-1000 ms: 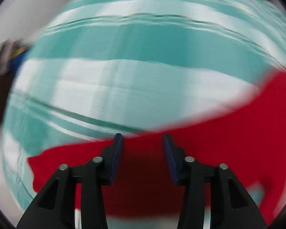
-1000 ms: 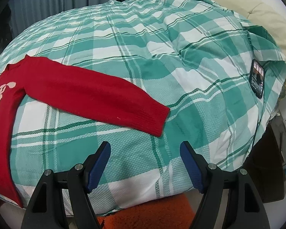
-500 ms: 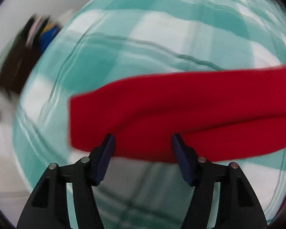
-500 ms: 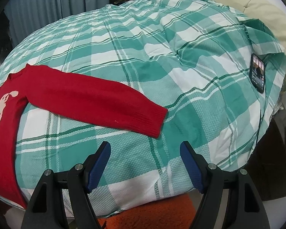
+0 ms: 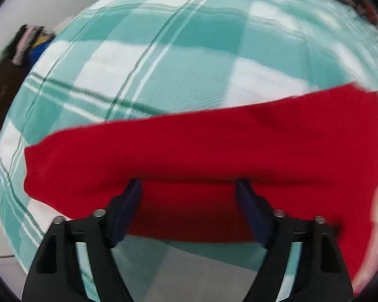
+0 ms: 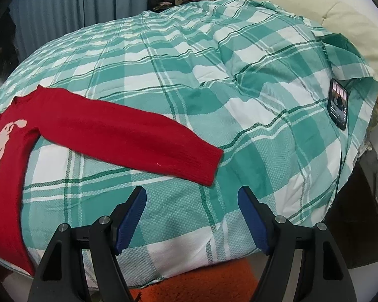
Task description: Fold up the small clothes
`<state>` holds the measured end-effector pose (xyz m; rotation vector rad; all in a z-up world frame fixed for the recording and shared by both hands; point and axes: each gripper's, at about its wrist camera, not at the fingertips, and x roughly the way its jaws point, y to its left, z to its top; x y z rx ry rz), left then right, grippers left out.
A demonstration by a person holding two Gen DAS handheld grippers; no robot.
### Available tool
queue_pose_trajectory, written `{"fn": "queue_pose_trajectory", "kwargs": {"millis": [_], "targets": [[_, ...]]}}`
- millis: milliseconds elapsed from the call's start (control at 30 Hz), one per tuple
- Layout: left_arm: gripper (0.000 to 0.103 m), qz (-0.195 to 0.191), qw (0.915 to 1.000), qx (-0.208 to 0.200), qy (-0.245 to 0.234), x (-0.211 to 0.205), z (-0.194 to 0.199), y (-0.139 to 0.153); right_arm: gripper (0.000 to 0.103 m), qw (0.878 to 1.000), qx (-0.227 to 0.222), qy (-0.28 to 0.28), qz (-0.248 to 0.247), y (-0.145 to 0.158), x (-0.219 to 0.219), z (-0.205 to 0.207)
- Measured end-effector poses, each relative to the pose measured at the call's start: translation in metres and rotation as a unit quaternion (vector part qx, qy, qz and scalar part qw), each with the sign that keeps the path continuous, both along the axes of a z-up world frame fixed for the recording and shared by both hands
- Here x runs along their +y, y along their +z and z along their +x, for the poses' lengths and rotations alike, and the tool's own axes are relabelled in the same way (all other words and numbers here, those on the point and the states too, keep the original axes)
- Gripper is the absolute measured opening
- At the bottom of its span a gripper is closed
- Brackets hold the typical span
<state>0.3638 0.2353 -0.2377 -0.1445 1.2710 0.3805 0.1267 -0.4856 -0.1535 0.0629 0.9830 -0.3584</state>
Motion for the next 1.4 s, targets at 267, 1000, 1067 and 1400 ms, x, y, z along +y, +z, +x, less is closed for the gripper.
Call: {"fn": "queue_pose_trajectory", "kwargs": {"millis": [267,1000,1067,1400], "targets": [[0.079,-0.001,0.993,-0.017,0.116,0.087,-0.062,0.03,0.075,0.998,-0.015,-0.033,0.055,-0.001,-0.028,-0.005],[0.092,-0.015,0.9792,-0.004,-0.202,-0.212,-0.241,0.006,0.074,0.923,0.06,0.378,0.045,-0.078,0.272,-0.024],[0.091,-0.046,0.9813,0.053,-0.18,-0.204,-0.239,-0.017,0.074,0.924,0.065,0.373,0.041,-0.077,0.272,-0.025],[0.088,-0.134,0.9807,-0.056,-0.131,-0.187,-0.258,0.037,0.074,0.933,-0.023,0.359,0.025,-0.039,0.258,-0.045]]}}
